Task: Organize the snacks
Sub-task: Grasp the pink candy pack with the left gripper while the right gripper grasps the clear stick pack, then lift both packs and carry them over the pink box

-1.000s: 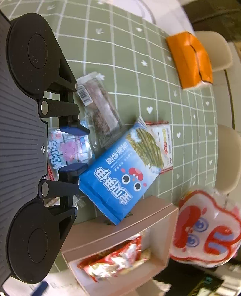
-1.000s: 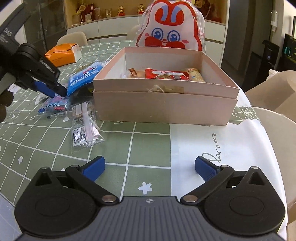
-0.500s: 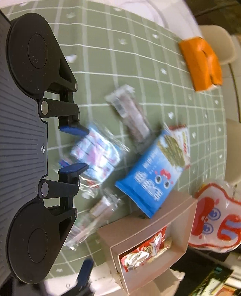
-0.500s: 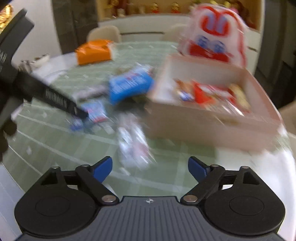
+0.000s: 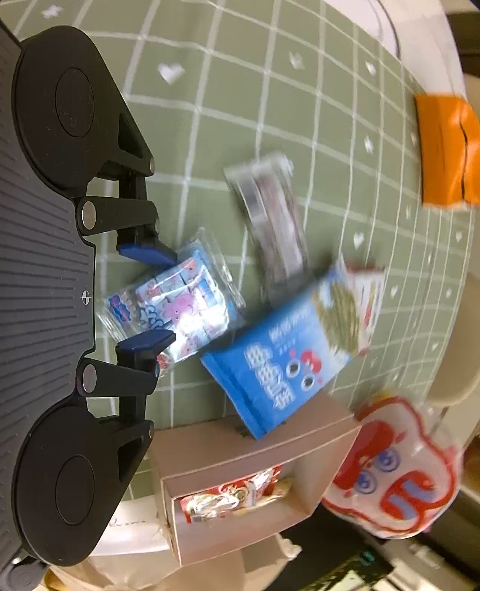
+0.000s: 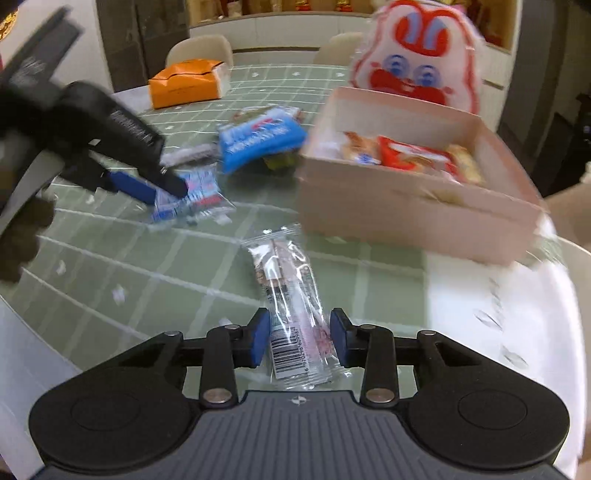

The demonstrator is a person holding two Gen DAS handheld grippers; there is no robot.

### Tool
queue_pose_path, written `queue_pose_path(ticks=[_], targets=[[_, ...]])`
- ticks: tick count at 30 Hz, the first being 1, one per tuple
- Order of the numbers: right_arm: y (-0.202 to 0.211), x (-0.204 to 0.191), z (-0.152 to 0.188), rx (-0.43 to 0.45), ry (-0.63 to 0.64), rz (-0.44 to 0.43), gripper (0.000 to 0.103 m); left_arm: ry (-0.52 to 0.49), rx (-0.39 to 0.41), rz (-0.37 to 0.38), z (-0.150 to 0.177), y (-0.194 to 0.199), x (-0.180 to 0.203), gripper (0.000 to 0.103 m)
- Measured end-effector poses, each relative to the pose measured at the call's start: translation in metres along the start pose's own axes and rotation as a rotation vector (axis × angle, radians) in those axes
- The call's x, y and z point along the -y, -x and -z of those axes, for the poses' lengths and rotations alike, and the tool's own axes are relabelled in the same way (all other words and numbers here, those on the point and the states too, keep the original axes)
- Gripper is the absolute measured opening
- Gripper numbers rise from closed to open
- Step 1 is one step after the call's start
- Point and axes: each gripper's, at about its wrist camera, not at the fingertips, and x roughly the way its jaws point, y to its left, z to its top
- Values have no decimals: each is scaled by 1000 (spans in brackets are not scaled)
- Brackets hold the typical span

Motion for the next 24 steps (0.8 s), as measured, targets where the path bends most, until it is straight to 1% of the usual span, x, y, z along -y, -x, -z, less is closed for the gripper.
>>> queue_pose_path(ticks=[4,6,7,8,9,10,11,12,13,14,17,19,20,22,24], targets=[[12,24,11,9,-46,44,36,-36,-1,-11,-9,-12,24,45],[14,39,14,21,-68,84,38,-54,0,-35,-13,-18,36,50],[14,44,15,28,-76,106,42,-60,-1,-47,-15,-20,41,51],[13,52,15,32,-87,131,47,-66,-1,-61,-17,-23,47,55],[11,58,15,30,-97,156,57,-72,-4,-74,-19,-26,52,58],[10,64,15,36,-106,164,64,-78,-1,-85,-19,-27,56,60],[7,70,14,35,-122,173,73,-80,2,-95,-20,-30,61,64],[5,75,13,34,-141,175,78,-79,4,-101,-22,-32,63,69],[2,81,13,35,-161,165,80,-76,1,-109,-23,-35,66,71],[1,84,13,35,-171,157,82,-80,-1,-125,-24,-38,69,75],[0,88,12,28,-160,148,84,-114,14,-175,-25,-44,80,75],[2,89,13,30,-152,140,84,-120,20,-177,-23,-43,79,73],[2,89,15,34,-146,135,85,-125,22,-170,-19,-40,79,69],[5,91,18,40,-137,127,85,-127,19,-134,-10,-32,75,68],[3,89,16,46,-128,123,85,-141,14,-112,8,-21,72,67]])
